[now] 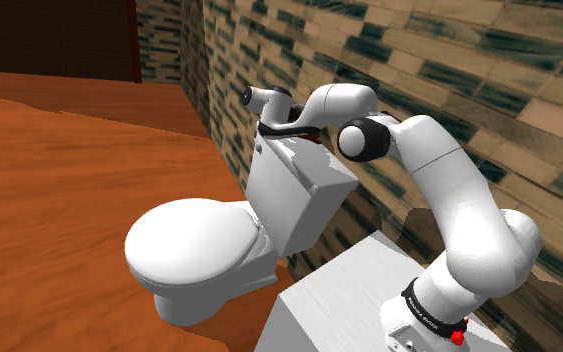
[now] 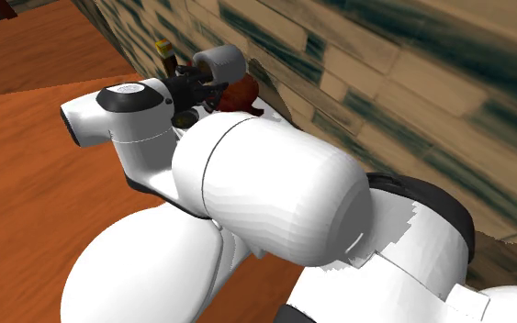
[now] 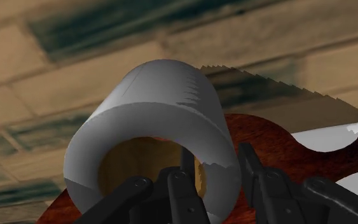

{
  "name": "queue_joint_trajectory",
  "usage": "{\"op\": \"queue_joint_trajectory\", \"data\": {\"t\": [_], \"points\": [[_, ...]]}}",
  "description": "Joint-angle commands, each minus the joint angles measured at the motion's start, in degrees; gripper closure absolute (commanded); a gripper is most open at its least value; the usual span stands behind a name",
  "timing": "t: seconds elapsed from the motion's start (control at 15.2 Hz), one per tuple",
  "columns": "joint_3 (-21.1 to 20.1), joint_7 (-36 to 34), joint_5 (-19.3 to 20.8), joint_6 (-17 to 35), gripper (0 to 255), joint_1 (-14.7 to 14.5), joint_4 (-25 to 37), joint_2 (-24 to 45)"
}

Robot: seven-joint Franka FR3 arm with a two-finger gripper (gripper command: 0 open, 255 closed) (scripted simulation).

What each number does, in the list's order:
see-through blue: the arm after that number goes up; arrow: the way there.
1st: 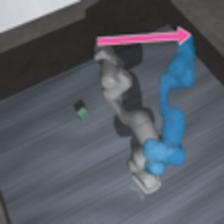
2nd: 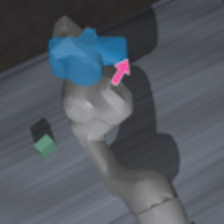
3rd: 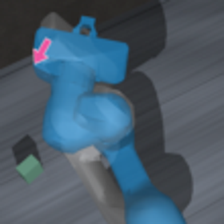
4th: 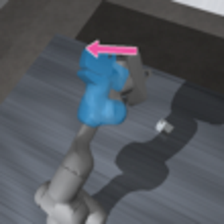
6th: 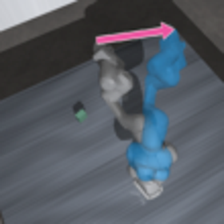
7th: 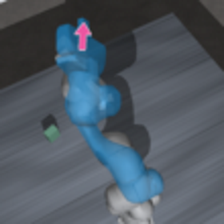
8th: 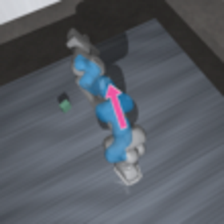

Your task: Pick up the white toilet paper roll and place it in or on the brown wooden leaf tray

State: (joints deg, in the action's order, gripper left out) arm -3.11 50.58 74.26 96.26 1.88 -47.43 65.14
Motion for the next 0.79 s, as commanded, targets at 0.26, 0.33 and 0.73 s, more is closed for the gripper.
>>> {"op": "queue_joint_trajectory", "data": {"t": [0.26, 0.33, 0.73], "points": [[-0.1, -0.2, 0.0, 0.1, 255, 0.2, -0.5, 0.6], [0.0, -0.3, 0.1, 0.2, 0, 0.3, -0.2, 1.0], [-0.4, -0.2, -0.2, -1.0, 0, -0.7, -0.4, 0.3]]}}
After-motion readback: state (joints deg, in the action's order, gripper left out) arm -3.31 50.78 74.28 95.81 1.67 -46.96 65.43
